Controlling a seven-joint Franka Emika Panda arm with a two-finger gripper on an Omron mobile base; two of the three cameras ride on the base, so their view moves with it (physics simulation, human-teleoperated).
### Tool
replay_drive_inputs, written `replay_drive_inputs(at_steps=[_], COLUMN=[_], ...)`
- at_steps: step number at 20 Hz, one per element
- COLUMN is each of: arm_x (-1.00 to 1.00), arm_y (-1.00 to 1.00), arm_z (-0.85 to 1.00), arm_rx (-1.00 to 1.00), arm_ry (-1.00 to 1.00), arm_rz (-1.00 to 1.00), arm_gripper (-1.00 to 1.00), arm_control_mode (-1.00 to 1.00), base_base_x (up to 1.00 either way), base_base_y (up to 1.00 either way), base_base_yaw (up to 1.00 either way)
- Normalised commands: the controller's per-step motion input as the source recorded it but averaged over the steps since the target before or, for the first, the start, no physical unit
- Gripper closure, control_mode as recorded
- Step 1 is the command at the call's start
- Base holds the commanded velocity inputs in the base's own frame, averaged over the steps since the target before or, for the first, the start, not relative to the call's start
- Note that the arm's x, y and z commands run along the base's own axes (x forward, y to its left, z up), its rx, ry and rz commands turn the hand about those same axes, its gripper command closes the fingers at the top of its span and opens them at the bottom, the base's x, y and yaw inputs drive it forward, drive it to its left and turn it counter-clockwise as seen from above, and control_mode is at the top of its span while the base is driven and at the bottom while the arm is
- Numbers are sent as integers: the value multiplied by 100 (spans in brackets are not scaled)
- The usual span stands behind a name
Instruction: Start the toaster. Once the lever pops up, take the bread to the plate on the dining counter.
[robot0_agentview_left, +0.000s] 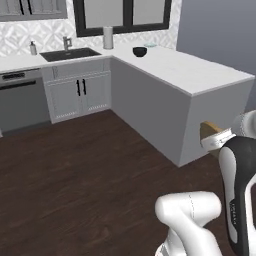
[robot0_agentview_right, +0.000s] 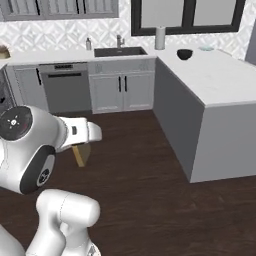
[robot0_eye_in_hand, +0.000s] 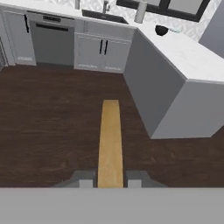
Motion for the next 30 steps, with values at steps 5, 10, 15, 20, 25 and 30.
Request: replay_drive_inputs(at_steps=[5, 10, 15, 20, 25, 30], arm_x=[0, 0, 0, 0, 0, 0], arm_y=[0, 0, 0, 0, 0, 0], arm_z=[0, 0, 0, 0, 0, 0], arm_rx=[0, 0, 0, 0, 0, 0], arm_ry=[0, 0, 0, 0, 0, 0], arm_rz=[0, 0, 0, 0, 0, 0], arm_gripper=[100, 100, 100, 100, 100, 100], arm_control_mode=[100, 100, 100, 100, 100, 100], base_base_x=[73, 87, 100, 93, 76, 63], base_base_y=[-100, -100, -96, -100, -100, -100], base_base_yaw=[2, 7, 11, 13, 24, 24])
